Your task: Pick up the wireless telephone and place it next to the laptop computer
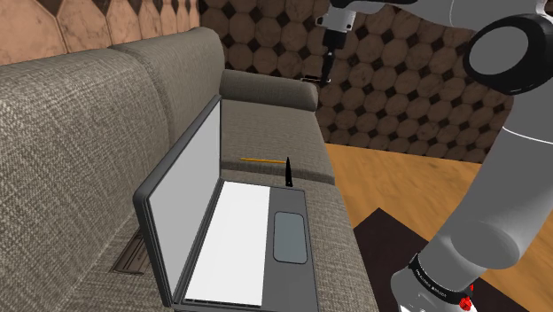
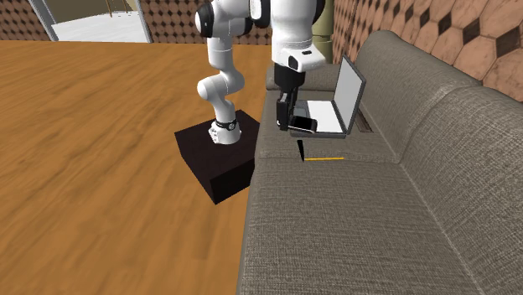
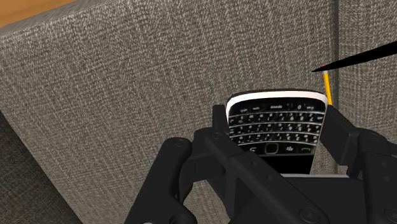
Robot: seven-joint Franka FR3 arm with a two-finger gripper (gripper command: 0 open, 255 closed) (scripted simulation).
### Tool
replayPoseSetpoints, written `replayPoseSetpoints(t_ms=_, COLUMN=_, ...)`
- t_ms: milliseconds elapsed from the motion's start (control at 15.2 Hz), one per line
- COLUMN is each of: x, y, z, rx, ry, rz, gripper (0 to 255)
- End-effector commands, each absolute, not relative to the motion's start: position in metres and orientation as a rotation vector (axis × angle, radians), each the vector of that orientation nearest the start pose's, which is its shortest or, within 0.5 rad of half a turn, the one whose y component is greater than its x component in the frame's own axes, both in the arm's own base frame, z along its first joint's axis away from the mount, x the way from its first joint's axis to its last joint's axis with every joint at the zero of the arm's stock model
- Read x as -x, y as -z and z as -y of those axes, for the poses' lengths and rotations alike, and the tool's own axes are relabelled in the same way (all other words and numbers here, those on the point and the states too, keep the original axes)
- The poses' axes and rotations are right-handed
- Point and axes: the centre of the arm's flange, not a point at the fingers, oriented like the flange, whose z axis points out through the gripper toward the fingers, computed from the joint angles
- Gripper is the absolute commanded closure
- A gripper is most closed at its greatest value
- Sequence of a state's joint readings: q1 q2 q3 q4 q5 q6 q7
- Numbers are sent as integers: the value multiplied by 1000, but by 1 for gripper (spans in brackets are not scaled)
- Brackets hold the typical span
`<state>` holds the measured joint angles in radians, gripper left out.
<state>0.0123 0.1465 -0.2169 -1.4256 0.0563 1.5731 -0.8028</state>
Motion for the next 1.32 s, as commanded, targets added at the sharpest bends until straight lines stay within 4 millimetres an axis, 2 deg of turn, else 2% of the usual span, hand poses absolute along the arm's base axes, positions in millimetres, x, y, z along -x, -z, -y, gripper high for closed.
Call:
replayPoseSetpoints(t_ms=0, x=-590, y=-622, z=106, rx=2982, ry=24, rz=923, gripper=255)
replayPoseSetpoints(t_ms=924, x=-590, y=-694, z=106, rx=2982, ry=24, rz=923, gripper=255)
replayPoseSetpoints(t_ms=1254, x=-547, y=-694, z=56, rx=2982, ry=24, rz=923, gripper=255)
